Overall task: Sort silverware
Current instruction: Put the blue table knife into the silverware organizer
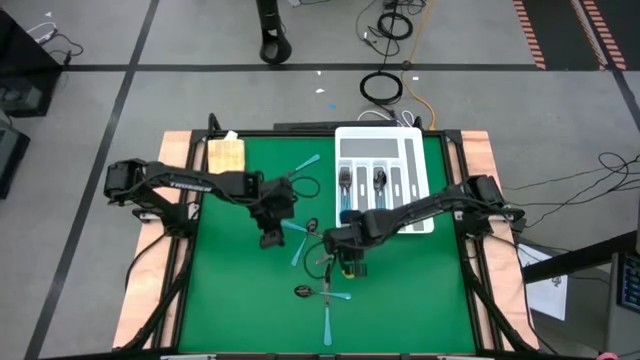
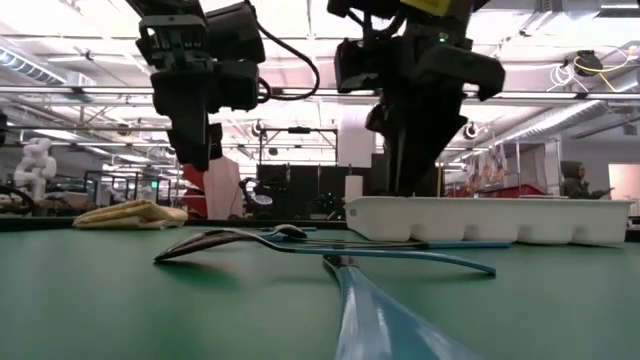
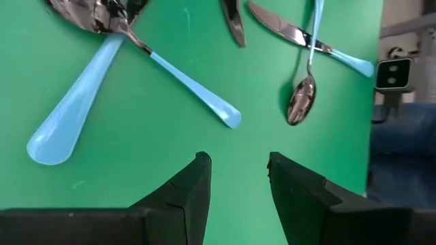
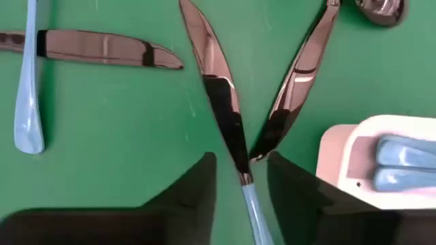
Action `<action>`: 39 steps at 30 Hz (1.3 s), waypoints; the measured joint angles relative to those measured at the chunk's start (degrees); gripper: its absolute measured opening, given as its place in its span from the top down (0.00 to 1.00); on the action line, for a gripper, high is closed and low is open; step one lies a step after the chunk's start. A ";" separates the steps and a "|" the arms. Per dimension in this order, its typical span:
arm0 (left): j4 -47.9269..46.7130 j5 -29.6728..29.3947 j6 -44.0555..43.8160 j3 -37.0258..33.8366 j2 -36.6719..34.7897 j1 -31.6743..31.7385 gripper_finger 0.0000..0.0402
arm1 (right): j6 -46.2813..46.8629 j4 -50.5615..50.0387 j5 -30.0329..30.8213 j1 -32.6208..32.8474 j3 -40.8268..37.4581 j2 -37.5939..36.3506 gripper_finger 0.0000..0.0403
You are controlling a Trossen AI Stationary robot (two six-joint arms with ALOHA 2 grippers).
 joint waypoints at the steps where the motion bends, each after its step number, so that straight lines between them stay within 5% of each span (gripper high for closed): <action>1: 0.19 -0.78 -0.15 0.01 0.00 -0.23 0.62 | -0.65 0.28 -1.11 -0.62 0.00 0.00 0.68; 10: 1.11 -5.23 -0.34 0.02 0.00 -0.82 0.62 | -11.31 2.95 -6.69 -1.58 0.00 0.98 0.61; 28: 0.69 -8.48 -0.43 0.04 0.00 -0.82 0.62 | -13.13 8.14 -8.56 -2.32 0.59 12.08 0.62; 31: 0.51 -9.00 -0.36 0.04 0.01 -0.82 0.62 | -13.11 7.04 -7.77 -2.32 0.83 13.39 0.68; 36: 0.23 -9.20 -0.34 0.04 0.00 -0.82 0.62 | -11.17 6.91 -7.73 -2.35 0.87 13.57 0.94; 39: 0.21 -9.22 -0.32 0.04 0.00 -0.82 0.62 | -9.09 7.24 -7.74 -2.32 0.87 13.57 0.96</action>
